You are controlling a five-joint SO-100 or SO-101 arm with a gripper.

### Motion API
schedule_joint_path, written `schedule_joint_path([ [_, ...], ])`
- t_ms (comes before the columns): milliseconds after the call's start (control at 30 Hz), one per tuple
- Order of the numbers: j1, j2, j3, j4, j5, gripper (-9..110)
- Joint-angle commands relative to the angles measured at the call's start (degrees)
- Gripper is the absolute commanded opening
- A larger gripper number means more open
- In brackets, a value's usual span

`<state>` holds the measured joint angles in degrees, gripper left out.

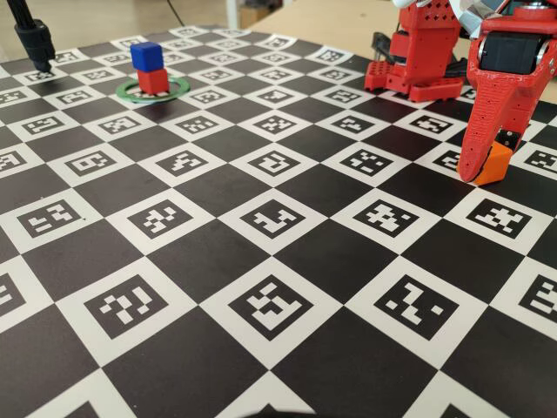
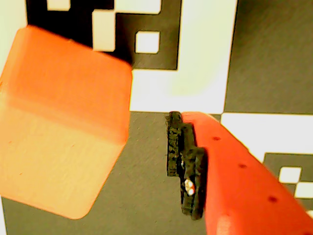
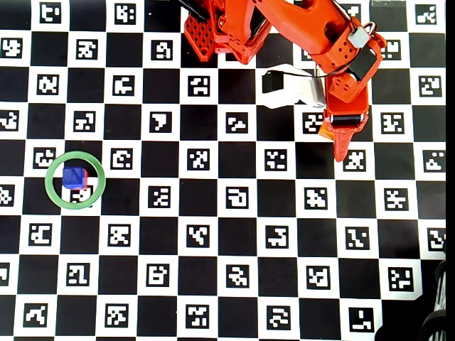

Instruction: Grab the red cube then put it in the green circle then put the blue cube on top and finally the orange cube on top

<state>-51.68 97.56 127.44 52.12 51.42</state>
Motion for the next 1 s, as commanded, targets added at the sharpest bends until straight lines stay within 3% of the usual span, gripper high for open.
schedule_joint_path([
  [0, 0.09, 0.79, -4.31, 1.14, -0.53, 41],
  [967, 0.62, -0.35, -7.29, -0.62, 7.12, 39],
])
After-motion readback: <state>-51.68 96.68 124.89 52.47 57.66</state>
